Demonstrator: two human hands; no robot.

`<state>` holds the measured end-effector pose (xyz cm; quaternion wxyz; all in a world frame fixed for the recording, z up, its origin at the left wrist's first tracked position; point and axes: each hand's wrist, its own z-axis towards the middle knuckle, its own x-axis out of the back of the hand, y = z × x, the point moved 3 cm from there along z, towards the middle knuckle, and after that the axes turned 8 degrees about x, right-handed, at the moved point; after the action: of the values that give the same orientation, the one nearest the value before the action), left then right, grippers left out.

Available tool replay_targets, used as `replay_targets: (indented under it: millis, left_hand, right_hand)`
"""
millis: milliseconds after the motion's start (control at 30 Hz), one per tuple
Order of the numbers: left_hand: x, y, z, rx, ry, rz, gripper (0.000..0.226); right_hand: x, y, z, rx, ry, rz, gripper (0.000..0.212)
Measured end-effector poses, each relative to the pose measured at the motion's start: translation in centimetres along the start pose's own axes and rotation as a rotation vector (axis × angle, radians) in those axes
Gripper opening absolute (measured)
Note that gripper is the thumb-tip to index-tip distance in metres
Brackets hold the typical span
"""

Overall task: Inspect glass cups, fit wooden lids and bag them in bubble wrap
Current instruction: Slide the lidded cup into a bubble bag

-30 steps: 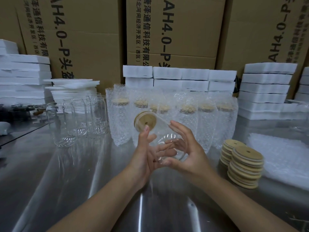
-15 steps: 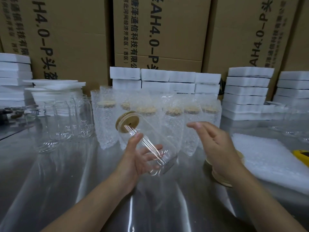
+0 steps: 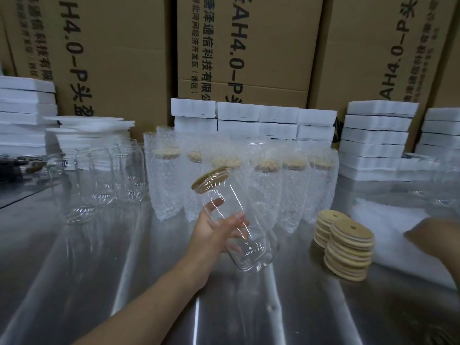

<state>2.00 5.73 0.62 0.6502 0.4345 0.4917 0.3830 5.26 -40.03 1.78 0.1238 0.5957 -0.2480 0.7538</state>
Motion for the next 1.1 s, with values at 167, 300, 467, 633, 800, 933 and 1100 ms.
replay_targets:
  millis: [167, 300, 467, 633, 800, 933, 1100]
  left_hand:
    - [0.4, 0.5, 0.4, -0.056, 0.032, -0.018, 0.065]
    - [0.9, 1.2, 0.5, -0.114, 0.067, -0.019, 0.063]
    - [1.6, 2.1, 0.8, -0.148, 0.094, -0.027, 0.074]
    - [2.2, 2.9, 0.9, -0.189, 0.114, -0.048, 0.078]
    - [3.0, 3.7, 1.1, -0.208, 0.135, -0.066, 0.078]
    - [3.0, 3.8, 1.2, -0.209, 0.132, -0.064, 0.073]
    - [3.0, 3.8, 1.1, -0.215, 0.139, -0.050, 0.056]
  right_hand:
    - [5.4, -3.6, -4.9, 0.088, 0.487, 0.308, 0.030]
    - [9.7, -11.3, -12.0, 0.316, 0.732, 0.256, 0.018]
    - [8.2, -19.7, -19.4, 0.603, 0.505, 0.114, 0.026]
    - [1.2, -24.2, -20.7, 0.693, -0.201, 0.244, 0.054]
    - [-2.0, -23.5, -19.3, 0.690, -0.418, 0.332, 0.053]
    - [-2.0, -23.4, -18.7, 0.664, -0.450, 0.610, 0.019]
    - [-1.8, -24.4, -19.4, 0.556, -0.553, 0.935, 0.032]
